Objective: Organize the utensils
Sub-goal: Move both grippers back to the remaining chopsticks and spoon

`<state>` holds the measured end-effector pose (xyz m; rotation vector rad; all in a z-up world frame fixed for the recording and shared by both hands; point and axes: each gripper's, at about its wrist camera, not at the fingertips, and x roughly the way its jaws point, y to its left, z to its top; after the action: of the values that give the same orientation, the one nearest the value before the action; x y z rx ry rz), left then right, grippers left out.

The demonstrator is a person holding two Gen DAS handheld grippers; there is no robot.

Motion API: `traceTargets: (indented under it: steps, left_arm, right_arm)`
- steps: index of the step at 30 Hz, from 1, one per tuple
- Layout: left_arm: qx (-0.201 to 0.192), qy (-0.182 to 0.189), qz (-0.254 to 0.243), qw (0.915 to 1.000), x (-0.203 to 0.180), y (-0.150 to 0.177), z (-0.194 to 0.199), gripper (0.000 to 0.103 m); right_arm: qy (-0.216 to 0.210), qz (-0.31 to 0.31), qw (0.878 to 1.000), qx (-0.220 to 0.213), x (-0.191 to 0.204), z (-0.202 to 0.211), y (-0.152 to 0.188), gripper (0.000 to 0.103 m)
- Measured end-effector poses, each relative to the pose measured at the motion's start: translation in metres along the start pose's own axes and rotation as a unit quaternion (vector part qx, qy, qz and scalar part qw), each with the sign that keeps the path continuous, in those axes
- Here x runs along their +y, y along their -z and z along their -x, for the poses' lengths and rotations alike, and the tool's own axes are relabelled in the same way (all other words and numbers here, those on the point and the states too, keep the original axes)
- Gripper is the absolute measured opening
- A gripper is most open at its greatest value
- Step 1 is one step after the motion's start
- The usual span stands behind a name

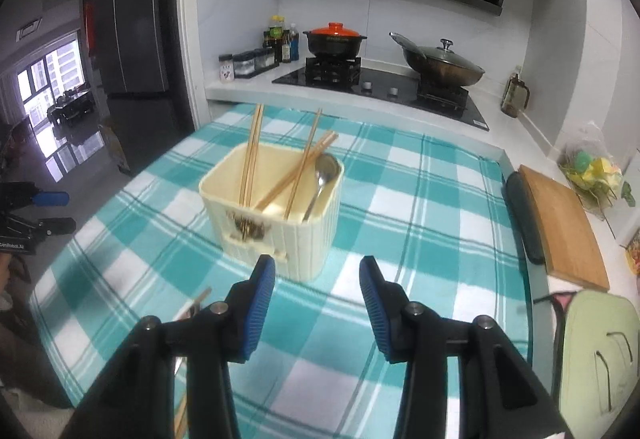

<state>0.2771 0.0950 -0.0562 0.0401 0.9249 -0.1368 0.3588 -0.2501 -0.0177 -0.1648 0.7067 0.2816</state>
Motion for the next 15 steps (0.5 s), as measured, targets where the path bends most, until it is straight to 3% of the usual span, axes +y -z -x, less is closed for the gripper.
traceTargets:
  steps: [7, 12, 15]
  left_arm:
    - [-0.009, 0.033, 0.027, 0.9991, -0.053, 0.074, 0.005, 0.072]
    - [-0.002, 0.049, 0.035, 0.9982, -0.072, 0.095, 0.0, 0.072]
    - [0.002, 0.048, 0.031, 0.9983, -0.078, 0.103, -0.004, 0.072]
  right_arm:
    - [-0.007, -0.067, 0.998, 0.006, 0.032, 0.02, 0.114, 0.045]
    - [0.019, -0.112, 0.993, 0.009, 0.056, 0.028, 0.173, 0.045]
    - [0.011, -0.119, 0.992, 0.026, 0.06, 0.029, 0.192, 0.045]
